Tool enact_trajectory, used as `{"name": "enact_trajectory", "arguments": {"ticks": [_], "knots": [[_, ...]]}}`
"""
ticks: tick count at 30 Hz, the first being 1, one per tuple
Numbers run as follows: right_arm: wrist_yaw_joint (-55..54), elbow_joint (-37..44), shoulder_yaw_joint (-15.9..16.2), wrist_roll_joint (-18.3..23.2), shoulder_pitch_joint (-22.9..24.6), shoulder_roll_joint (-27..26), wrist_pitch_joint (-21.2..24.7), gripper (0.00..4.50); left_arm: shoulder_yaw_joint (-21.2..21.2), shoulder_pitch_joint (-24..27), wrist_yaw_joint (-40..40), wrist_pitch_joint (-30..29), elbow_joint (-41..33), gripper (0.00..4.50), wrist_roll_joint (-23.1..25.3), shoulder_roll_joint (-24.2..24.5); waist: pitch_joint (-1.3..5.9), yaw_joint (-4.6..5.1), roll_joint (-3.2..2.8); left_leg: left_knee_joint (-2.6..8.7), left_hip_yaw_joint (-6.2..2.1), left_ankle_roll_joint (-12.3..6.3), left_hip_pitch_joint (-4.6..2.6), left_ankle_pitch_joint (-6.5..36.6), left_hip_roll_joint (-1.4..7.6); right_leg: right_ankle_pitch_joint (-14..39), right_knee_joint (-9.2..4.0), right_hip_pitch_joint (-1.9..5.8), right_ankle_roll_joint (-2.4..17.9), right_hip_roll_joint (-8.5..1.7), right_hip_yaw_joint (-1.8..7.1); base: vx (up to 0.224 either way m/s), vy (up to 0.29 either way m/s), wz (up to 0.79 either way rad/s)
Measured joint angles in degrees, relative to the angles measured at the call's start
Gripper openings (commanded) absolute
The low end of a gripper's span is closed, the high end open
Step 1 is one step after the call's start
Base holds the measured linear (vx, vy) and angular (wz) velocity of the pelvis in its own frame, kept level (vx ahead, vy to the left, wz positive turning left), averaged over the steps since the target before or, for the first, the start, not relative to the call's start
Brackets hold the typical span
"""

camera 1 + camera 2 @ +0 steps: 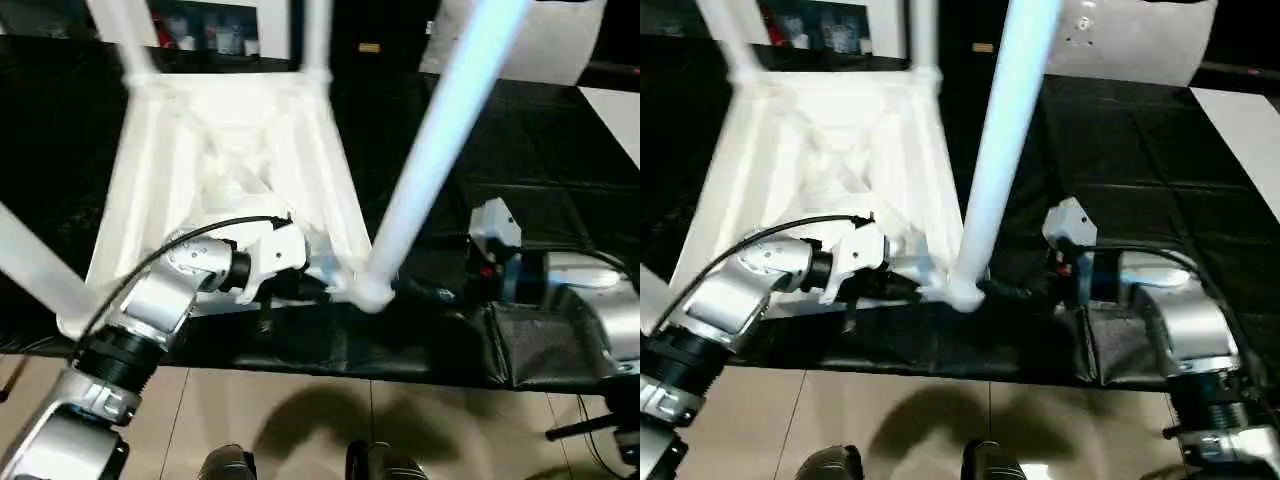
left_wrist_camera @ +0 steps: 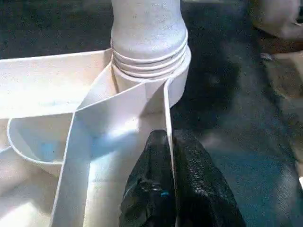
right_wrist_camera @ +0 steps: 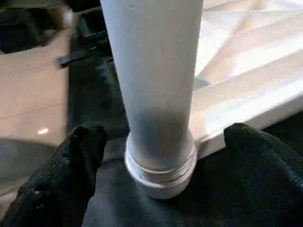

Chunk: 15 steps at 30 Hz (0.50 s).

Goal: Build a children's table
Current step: Rotate leg to tighten

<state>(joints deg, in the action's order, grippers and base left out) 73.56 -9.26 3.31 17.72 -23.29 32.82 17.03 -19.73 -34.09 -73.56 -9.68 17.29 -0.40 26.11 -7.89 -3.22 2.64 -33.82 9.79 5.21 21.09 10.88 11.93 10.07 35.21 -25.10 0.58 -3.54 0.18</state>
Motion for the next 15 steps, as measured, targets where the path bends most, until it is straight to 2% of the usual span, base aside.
{"name": "enact_trajectory", "arguments": {"ticks": [3,4,8,11,14,15], "knots": [[3.94,-2.10,1.59,0.21,-1.40,0.59,-0.46,4.02,-0.72,-0.62,-3.62,2.30,1.10,0.00,-0.21,0.96,-0.01,-0.12,0.02,-0.03,0.00,-0.01,0.00,-0.01,0.00,-0.03,0.03,0.00,0.04,0.00,-0.02,0.000,0.000,0.00],[4.59,-2.55,1.73,0.23,-1.66,0.55,-0.67,3.80,-1.02,-0.79,-4.37,2.75,1.30,0.00,-0.41,1.08,-0.02,-0.19,0.04,-0.03,0.00,-0.01,0.01,-0.02,0.01,-0.03,0.03,-0.01,0.04,0.00,-0.04,0.000,0.000,0.00],[7.09,-3.52,2.89,0.71,-2.40,-0.15,-1.21,3.52,-2.17,-1.86,-6.98,4.75,2.37,0.00,-1.03,1.30,-0.05,-0.32,0.09,-0.03,0.00,-0.02,0.04,-0.03,0.02,-0.03,0.04,-0.02,0.04,0.01,-0.12,0.000,0.000,0.00],[8.33,-3.96,4.16,1.25,-2.52,-1.25,-1.16,3.14,-2.82,-2.26,-7.79,5.77,2.80,0.00,-1.00,1.01,-0.06,-0.32,0.11,-0.04,0.00,-0.02,0.07,-0.03,0.03,-0.03,0.03,-0.02,0.04,0.01,-0.15,0.000,0.000,0.00],[9.43,-4.46,4.98,2.01,-2.52,-1.51,-0.92,3.07,-2.94,-2.36,-8.25,6.25,3.19,0.00,-0.98,0.82,-0.06,-0.28,0.12,-0.04,0.00,-0.02,0.09,-0.03,0.03,-0.02,0.03,-0.04,0.04,0.01,-0.15,0.000,0.000,0.00],[9.55,-4.46,5.12,2.17,-2.52,-1.53,-0.74,2.80,-3.02,-2.56,-8.42,6.34,3.45,0.00,-0.97,0.81,-0.06,-0.25,0.12,-0.04,0.00,-0.02,0.08,-0.03,0.03,-0.02,0.04,-0.04,0.04,0.01,-0.16,0.000,0.000,0.00]]}}
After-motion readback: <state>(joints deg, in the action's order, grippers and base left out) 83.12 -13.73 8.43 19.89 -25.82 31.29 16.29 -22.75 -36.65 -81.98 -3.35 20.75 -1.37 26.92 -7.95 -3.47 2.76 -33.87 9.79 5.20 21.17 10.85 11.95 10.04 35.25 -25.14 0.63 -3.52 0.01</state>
